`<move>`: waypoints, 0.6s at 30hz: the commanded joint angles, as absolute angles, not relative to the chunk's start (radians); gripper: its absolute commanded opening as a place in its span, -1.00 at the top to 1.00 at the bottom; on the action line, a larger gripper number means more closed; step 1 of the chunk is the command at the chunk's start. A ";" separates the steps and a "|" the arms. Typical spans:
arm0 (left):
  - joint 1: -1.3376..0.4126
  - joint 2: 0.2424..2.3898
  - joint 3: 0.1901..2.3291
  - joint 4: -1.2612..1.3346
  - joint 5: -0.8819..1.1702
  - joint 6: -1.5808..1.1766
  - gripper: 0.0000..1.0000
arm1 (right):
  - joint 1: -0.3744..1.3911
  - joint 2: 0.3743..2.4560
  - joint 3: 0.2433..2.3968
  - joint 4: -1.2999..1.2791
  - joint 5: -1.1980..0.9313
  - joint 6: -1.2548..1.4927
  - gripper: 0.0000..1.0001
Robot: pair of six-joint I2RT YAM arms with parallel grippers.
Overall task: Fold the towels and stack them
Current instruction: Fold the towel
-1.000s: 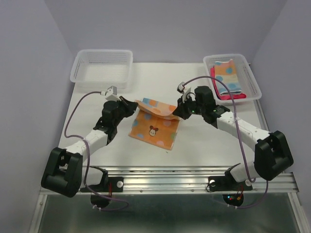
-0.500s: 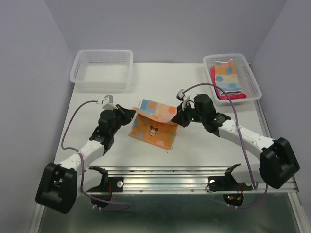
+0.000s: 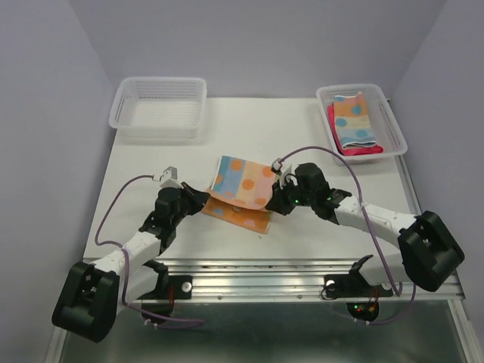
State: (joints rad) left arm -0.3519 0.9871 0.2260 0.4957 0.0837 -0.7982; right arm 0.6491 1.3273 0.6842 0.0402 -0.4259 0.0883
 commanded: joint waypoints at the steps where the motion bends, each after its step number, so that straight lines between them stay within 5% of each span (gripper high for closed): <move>1: -0.354 0.971 0.189 0.517 0.077 -0.807 1.00 | 0.675 1.359 0.653 0.115 -0.436 0.117 0.84; 11: -0.354 0.966 0.186 0.446 0.044 -0.810 1.00 | 0.718 1.451 0.618 0.179 -0.423 0.159 0.71; 17: -0.356 0.986 0.189 0.397 0.089 -0.815 0.98 | 0.736 1.450 0.597 0.196 -0.454 0.175 0.09; 18: -0.356 0.982 0.192 0.370 0.086 -0.818 0.82 | 0.739 1.445 0.591 0.202 -0.460 0.179 -0.05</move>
State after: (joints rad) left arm -0.3523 0.9882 0.1890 0.4168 0.0765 -0.8112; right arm 0.7185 1.4612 0.6239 0.1356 -0.4305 0.1619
